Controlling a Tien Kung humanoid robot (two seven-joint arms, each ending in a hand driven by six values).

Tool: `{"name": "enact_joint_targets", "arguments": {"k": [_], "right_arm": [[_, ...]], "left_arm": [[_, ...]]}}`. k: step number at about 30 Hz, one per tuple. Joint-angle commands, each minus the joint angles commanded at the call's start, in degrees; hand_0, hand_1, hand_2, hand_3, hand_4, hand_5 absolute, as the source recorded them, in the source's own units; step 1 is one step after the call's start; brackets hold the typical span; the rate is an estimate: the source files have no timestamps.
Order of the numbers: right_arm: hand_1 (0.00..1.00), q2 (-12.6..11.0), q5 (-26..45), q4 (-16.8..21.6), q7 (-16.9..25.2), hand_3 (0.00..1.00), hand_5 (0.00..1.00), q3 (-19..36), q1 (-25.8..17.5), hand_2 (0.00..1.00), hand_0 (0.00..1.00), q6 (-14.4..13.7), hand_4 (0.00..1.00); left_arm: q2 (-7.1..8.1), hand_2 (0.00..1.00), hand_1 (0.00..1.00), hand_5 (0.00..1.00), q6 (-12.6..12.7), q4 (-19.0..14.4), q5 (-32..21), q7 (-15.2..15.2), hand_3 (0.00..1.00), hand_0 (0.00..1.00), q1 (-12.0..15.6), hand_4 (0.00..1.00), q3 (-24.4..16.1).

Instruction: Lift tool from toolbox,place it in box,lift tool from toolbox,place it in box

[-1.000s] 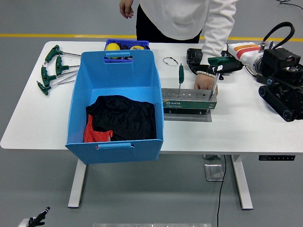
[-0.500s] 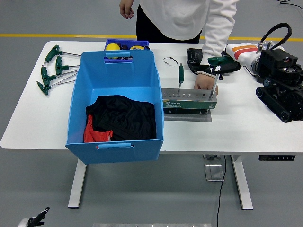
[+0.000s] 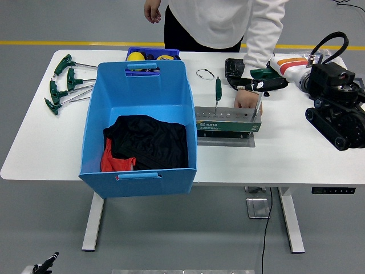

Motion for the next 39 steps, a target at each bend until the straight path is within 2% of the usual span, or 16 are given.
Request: {"name": "enact_joint_targets", "arguments": {"k": [5,6,17,18,23,24,32,39], "right_arm": [[0.131,0.03,0.36,0.02,-0.47,0.21,0.912,-0.17,0.02,0.17,0.13,-0.81,0.998],[0.094,0.04,0.44,-0.03,-0.58,0.166,0.891,-0.17,0.0,0.14,0.091,-0.91,0.998],[0.059,0.03,0.89,-0.18,-1.46,0.132,0.868,-0.41,-0.1,0.111,0.062,-1.13,0.998],[0.018,0.08,0.75,-0.21,-1.64,0.101,0.769,-0.44,-0.15,0.08,0.033,-1.35,0.998],[0.018,0.12,0.34,-0.12,-2.38,0.101,0.769,-0.62,-0.3,0.08,0.033,-2.43,0.998],[0.002,0.08,0.26,-0.09,-2.47,0.061,0.718,-0.61,-0.28,0.035,0.002,-2.62,0.998],[0.002,-0.26,-0.77,-0.02,-2.88,0.044,0.713,-0.39,-0.13,0.009,0.002,-4.26,0.998],[0.002,-0.83,-1.24,1.0,-3.0,0.029,0.71,-0.26,0.18,0.002,0.002,-4.56,0.992]], "left_arm": [[0.0,0.786,0.784,0.763,0.02,0.0,0.04,0.0,0.766,0.729,-0.01,0.788,-0.09],[0.0,0.785,0.784,0.759,0.04,0.0,-0.29,-0.07,0.766,0.726,-0.01,0.784,0.2],[-0.03,0.785,0.784,0.756,0.09,0.0,-1.57,-0.29,0.766,0.725,-0.15,0.78,1.2],[-0.04,0.784,0.783,0.753,0.09,0.0,-1.55,-0.29,0.766,0.724,-0.15,0.778,1.15],[-0.08,0.784,0.783,0.753,0.06,0.0,-1.44,-0.24,0.766,0.724,-0.09,0.778,1.03],[-0.09,0.784,0.783,0.752,0.05,0.0,-1.43,-0.23,0.766,0.725,-0.09,0.778,1.02],[-0.08,0.784,0.782,0.751,0.0,0.0,-1.03,-0.17,0.766,0.724,-0.06,0.777,0.59],[-0.11,0.782,0.782,0.748,-0.02,0.0,-0.19,0.02,0.766,0.723,0.15,0.776,-0.34]]}}
